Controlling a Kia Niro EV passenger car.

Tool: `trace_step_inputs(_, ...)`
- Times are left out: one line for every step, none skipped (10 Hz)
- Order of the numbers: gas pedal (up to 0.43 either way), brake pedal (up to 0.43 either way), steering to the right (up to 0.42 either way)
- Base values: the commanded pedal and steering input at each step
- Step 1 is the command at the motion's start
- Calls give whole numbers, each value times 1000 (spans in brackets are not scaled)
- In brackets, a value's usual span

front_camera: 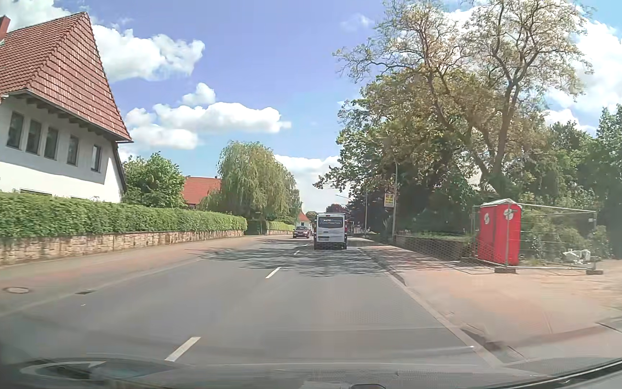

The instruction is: Follow the waypoints while adhering to traffic rules and regulations

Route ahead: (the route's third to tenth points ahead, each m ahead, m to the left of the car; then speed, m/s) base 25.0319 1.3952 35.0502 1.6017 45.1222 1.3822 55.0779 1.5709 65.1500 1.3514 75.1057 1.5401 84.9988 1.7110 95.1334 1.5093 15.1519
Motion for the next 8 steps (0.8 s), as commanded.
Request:
trace_step_inputs(197, 0, 3)
trace_step_inputs(197, 0, 1)
trace_step_inputs(197, 0, 1)
trace_step_inputs(197, 0, 0)
trace_step_inputs(197, 0, -2)
trace_step_inputs(189, 0, -6)
trace_step_inputs(177, 0, -8)
trace_step_inputs(169, 0, -8)
